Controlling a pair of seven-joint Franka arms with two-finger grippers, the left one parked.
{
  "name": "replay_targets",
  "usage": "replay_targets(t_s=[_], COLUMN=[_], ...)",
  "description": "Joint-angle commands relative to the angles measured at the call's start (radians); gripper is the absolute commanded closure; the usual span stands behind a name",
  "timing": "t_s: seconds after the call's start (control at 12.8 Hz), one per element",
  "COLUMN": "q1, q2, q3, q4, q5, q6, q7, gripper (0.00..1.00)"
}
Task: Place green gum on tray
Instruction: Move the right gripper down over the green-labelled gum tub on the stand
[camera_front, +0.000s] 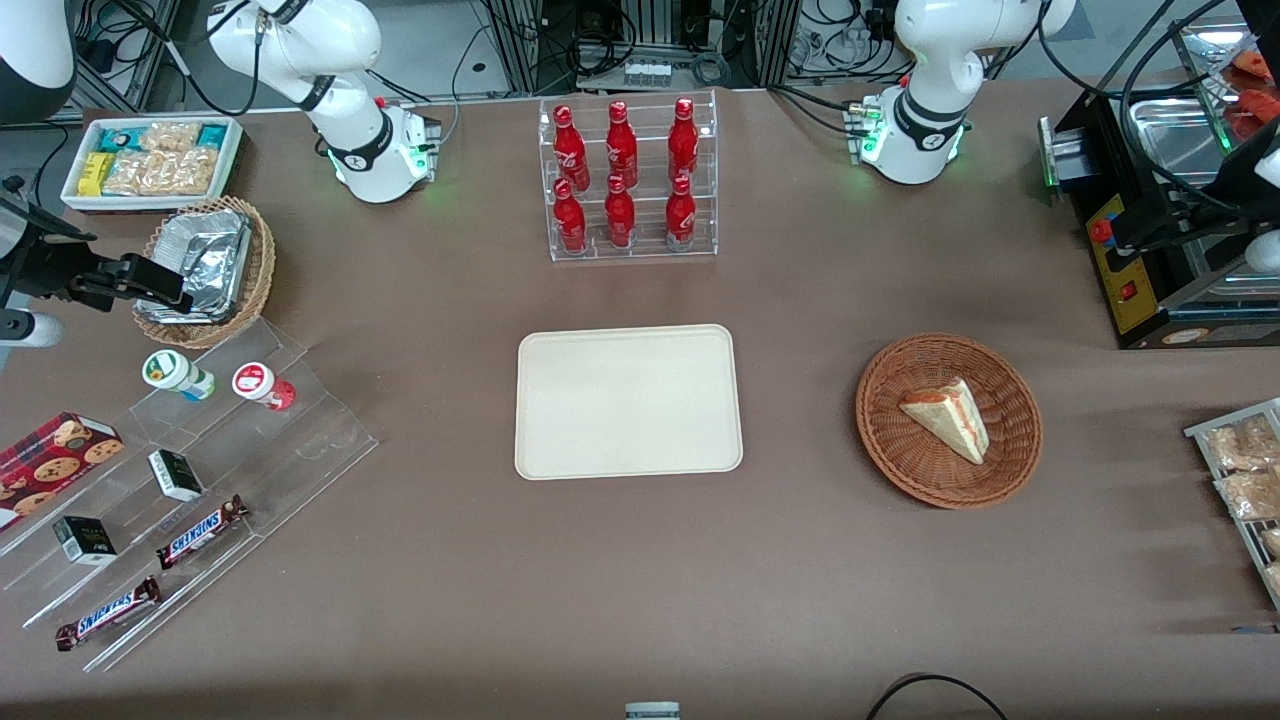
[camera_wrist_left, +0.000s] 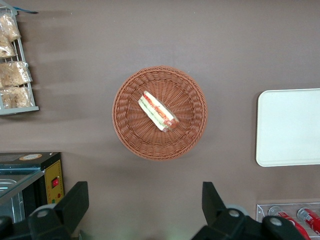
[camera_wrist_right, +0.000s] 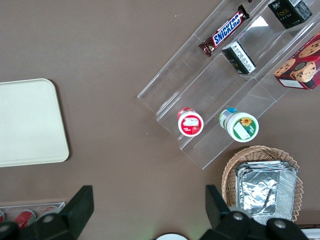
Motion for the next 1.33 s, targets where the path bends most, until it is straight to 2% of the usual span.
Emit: replay_targets(t_s=[0.0, 0.39, 0.71, 1.1, 1.25], q1=[0.002, 0.000, -0.026, -0.129, -0.142], q2=[0.007, 0.030, 0.007, -0.093, -0.099], q3=[0.003, 0.000, -0.006, -0.008, -0.014], q4=[0.045, 0.022, -0.141, -0.391, -0.426], q5=[0.001, 0.000, -0.002, -0.002, -0.022], q6=[-0.030, -0.008, 0.082, 0.332, 0.383], q7=[0.012, -0.050, -0.182, -0.617, -0.704], gripper=[0.01, 0.01, 0.01, 0.01, 0.01])
